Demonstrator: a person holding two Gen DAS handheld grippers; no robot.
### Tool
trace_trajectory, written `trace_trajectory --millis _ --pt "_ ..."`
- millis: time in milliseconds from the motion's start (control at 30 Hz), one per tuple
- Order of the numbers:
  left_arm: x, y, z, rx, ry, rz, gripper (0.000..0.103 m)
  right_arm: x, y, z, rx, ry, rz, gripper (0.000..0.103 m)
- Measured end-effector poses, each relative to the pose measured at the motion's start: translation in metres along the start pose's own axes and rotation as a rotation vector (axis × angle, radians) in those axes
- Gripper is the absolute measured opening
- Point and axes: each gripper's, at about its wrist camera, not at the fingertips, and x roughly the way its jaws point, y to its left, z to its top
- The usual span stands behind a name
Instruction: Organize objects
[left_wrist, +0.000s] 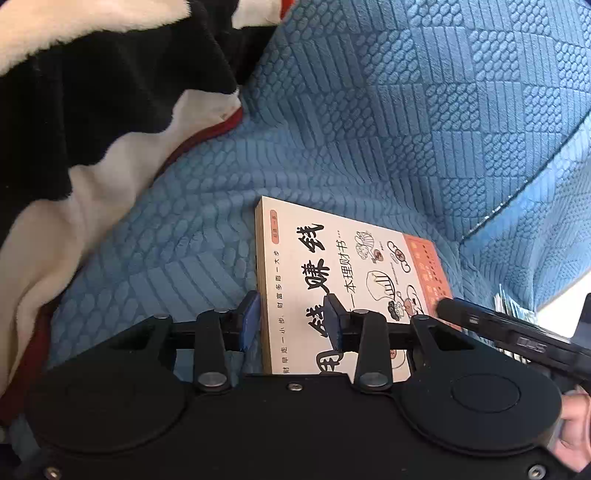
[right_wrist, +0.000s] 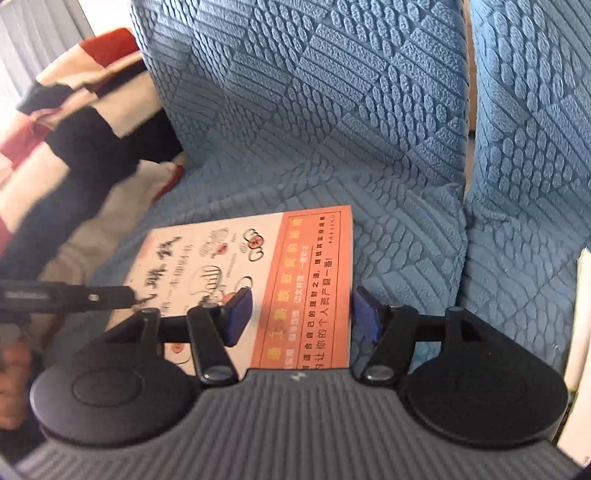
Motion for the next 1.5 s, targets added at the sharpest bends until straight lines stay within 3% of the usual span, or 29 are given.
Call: trace_trajectory --millis 100,333,500,600,667,700,800,867,1133,1300,1500 --pt "-0.001 0.003 0.002 -0.010 -0.006 0.008 0.034 -0.014 -0.013 -0.001 0.092 -0.049 0.112 0.063" --pt "-0.002 0.005 0.003 -0.024 -0.009 0.008 0.034 -0.036 -0.054 -0.011 0.408 -0.188 0.460 0.062" --pt "-0.004 0.007 0.005 -0.028 -0.025 0.037 0.034 -0.025 -0.061 -0.014 0.493 -0.126 0.498 0.062" --pt "-0.005 0.008 0.005 -0.033 -0.027 0.043 0.034 -0.026 -0.049 -0.012 0.392 -0.077 0.401 0.056" --pt "-0.006 0.007 0.005 -0.024 -0.031 0.058 0.034 -0.026 -0.038 -0.012 0.316 -0.032 0.281 0.033" --pt "-0.006 0.007 0.005 -0.025 -0.030 0.056 0.034 -0.025 -0.034 -0.012 0.284 -0.005 0.213 0.013" --pt "-0.006 0.007 0.005 -0.031 -0.029 0.051 0.034 -0.020 -0.020 -0.016 0.194 0.044 0.115 0.011" --pt "-0.006 0.007 0.005 -0.037 -0.028 0.049 0.035 -0.021 -0.012 -0.018 0.171 0.030 0.090 0.011" --pt "-0.014 0.019 0.006 -0.129 0.002 -0.004 0.043 -0.024 -0.009 -0.016 0.199 -0.003 0.081 0.008" --pt "-0.039 0.032 -0.007 -0.269 0.004 -0.083 0.056 -0.030 -0.018 -0.016 0.232 -0.009 0.100 0.003" --pt "-0.054 0.026 -0.036 -0.392 0.081 -0.192 0.056 -0.030 -0.021 -0.017 0.282 -0.005 0.109 0.003"
